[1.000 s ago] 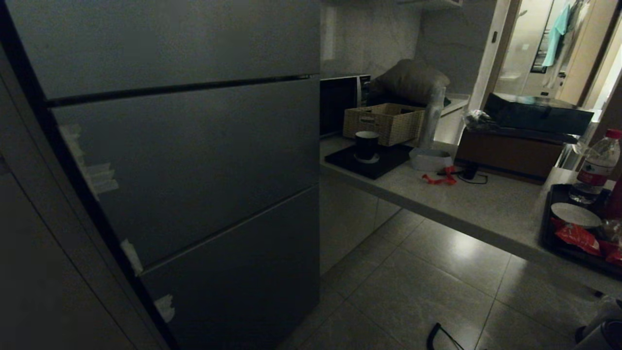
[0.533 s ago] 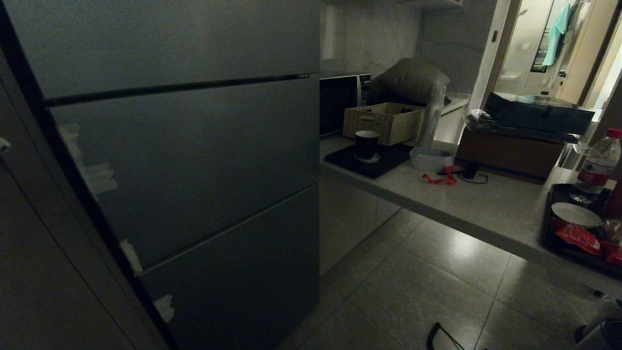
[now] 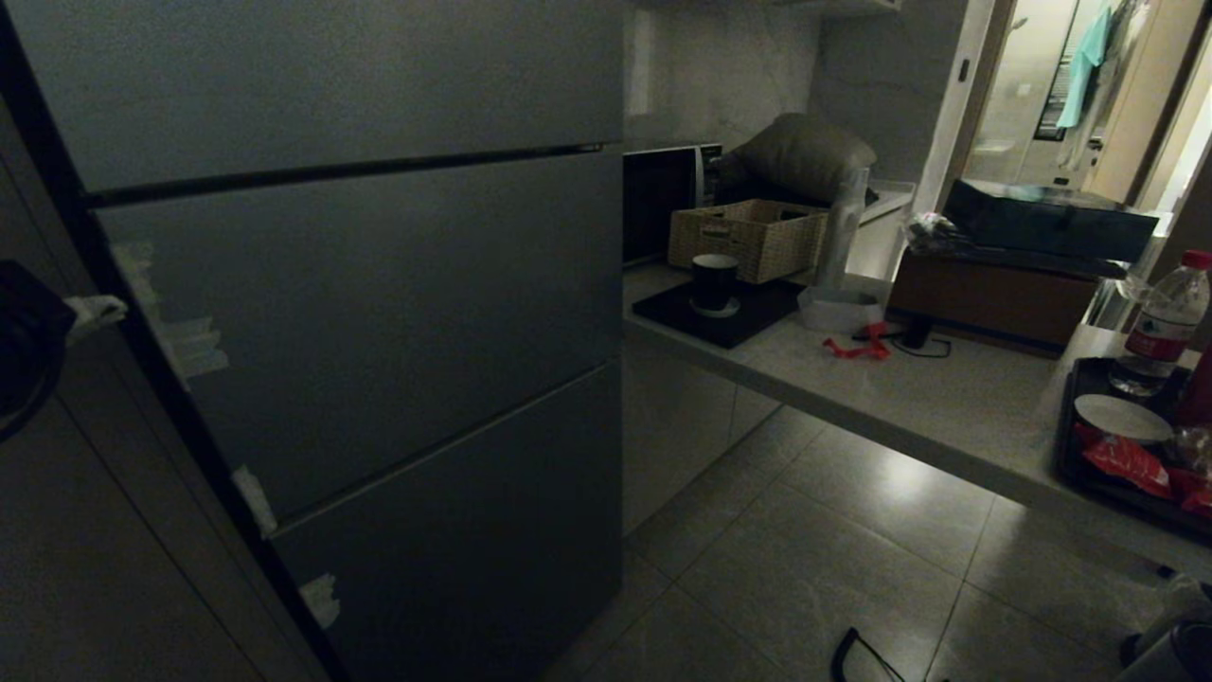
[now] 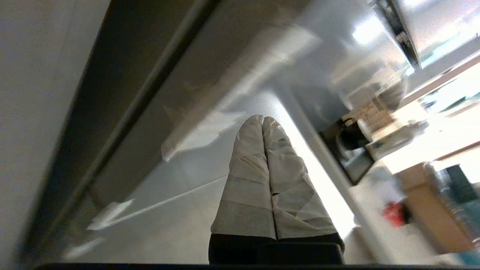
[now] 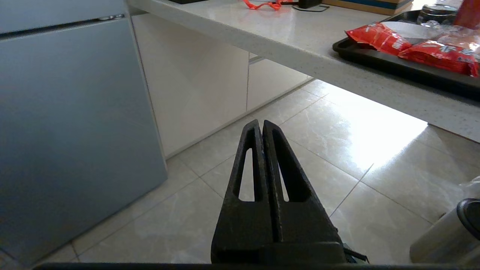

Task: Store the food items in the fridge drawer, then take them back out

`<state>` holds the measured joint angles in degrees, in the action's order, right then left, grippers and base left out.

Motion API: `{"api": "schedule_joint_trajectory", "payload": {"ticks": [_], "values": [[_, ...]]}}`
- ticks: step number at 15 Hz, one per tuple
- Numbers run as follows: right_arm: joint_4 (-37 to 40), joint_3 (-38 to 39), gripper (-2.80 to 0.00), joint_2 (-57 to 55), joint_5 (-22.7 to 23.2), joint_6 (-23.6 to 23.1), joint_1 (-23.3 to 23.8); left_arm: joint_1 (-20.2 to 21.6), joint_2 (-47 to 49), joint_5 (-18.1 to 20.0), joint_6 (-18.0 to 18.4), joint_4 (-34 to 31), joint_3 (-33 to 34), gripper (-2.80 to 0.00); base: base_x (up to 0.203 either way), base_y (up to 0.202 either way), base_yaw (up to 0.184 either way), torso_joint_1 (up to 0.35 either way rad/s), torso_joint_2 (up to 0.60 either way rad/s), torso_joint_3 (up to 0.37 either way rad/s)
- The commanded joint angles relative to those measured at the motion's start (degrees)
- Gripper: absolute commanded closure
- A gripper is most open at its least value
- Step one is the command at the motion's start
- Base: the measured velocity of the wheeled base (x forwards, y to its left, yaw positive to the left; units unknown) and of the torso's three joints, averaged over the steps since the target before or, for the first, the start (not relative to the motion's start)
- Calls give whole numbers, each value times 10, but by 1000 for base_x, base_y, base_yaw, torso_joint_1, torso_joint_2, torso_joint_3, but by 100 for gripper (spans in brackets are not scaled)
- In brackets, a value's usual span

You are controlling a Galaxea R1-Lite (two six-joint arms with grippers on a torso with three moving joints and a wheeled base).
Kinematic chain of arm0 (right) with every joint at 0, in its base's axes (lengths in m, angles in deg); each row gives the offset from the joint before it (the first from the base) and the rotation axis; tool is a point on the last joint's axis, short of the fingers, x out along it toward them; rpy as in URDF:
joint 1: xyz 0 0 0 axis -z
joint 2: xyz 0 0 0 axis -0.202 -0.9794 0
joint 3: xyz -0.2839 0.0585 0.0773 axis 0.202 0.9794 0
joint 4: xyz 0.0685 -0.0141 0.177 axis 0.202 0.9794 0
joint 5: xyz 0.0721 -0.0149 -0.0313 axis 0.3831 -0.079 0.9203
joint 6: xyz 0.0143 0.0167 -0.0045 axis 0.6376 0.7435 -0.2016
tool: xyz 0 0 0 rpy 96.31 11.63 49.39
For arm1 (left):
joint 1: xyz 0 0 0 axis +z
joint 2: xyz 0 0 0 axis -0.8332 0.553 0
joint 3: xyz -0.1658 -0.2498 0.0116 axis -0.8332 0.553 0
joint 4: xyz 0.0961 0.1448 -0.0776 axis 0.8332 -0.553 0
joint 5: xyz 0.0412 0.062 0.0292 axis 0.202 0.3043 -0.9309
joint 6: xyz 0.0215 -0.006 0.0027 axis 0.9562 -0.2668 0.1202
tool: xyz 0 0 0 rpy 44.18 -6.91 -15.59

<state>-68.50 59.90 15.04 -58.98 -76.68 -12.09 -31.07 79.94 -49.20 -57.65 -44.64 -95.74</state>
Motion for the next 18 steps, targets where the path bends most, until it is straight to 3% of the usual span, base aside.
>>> {"api": "schedule_joint_trajectory", "payload": {"ticks": [1,3,11,13,16,18], "values": [[0,0,0,-1,0,0,0,0,46,3,-15,3,-19,0,0,0,0,0,0,0],[0,0,0,-1,0,0,0,4,53,3,-46,12,-32,0,0,0,0,0,0,0],[0,0,0,-1,0,0,0,25,53,1,-55,23,-35,0,0,0,0,0,0,0],[0,0,0,-1,0,0,0,21,68,1,-83,41,-37,0,0,0,0,0,0,0],[0,0,0,-1,0,0,0,3,103,-70,-103,132,-38,0,0,0,0,0,0,0],[0,0,0,-1,0,0,0,-15,111,-80,-110,148,-34,0,0,0,0,0,0,0]]}}
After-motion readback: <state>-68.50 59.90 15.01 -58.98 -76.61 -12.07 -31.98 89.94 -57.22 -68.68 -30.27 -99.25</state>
